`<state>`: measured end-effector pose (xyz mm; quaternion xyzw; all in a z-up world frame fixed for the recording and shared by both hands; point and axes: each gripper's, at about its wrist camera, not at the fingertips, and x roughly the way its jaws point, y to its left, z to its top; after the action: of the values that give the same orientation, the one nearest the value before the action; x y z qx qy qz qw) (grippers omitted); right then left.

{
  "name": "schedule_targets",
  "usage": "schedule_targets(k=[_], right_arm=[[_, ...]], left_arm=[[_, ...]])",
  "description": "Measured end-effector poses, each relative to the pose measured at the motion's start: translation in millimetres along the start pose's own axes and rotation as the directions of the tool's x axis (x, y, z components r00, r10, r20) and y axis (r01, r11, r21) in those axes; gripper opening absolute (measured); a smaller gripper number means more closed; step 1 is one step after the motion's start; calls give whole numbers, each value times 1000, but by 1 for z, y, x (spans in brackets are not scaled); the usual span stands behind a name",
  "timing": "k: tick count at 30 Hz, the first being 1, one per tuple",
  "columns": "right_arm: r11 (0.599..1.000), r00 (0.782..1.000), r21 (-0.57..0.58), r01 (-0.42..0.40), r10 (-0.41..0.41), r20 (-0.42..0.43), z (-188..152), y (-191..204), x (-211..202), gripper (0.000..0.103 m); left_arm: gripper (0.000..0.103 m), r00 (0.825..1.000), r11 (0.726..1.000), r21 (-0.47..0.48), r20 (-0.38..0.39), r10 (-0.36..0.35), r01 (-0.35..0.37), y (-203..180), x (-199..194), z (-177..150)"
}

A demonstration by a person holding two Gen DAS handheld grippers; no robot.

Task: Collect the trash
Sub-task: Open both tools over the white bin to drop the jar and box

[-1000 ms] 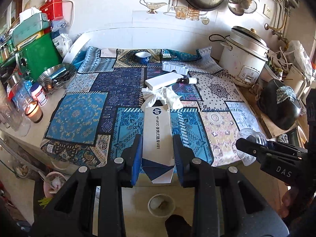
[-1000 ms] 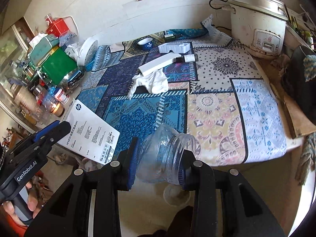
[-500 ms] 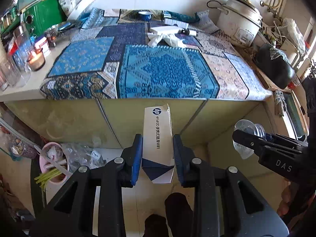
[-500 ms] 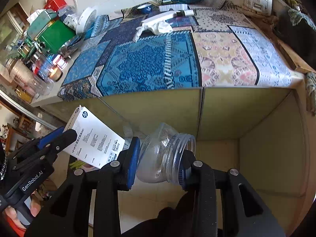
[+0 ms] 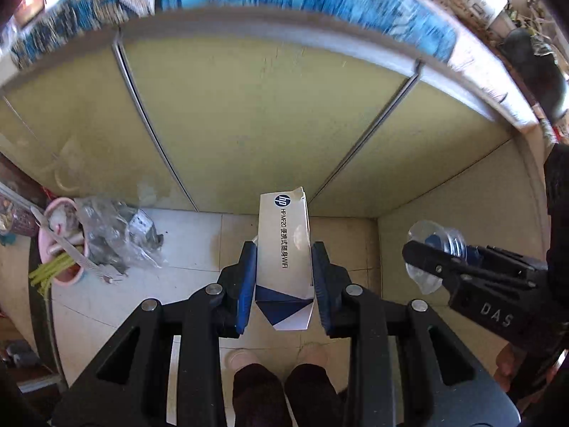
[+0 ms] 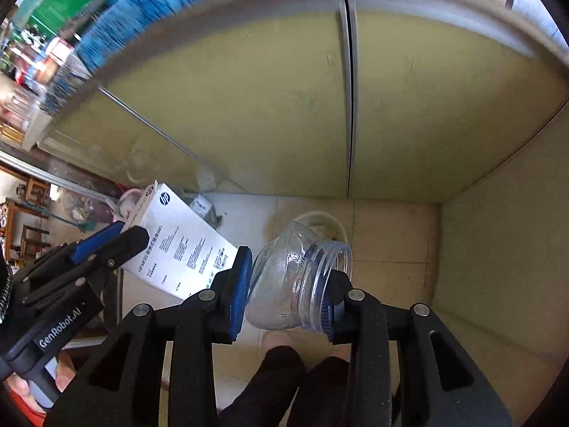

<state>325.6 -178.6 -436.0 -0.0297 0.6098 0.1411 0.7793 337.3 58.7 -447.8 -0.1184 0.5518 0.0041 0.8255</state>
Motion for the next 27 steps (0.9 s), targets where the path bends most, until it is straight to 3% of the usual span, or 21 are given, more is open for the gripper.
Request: schedule_targets(k=[16,22,27], right_arm=[[998,990,-34,-51,46,-134,-35,-84,275,31],[996,982,-24,-81,75,-174,-41,-94,335,31],[995,973,-25,-97,90,-212,-43,-97,355,32]], left_arm=[[30,996,989,-150,-88,-11,-2,52,286,-72],[30,994,974,-226,-106,-31,6,73,347,-88],[30,992,974,-229,-120,-35,7,77,370,-96]])
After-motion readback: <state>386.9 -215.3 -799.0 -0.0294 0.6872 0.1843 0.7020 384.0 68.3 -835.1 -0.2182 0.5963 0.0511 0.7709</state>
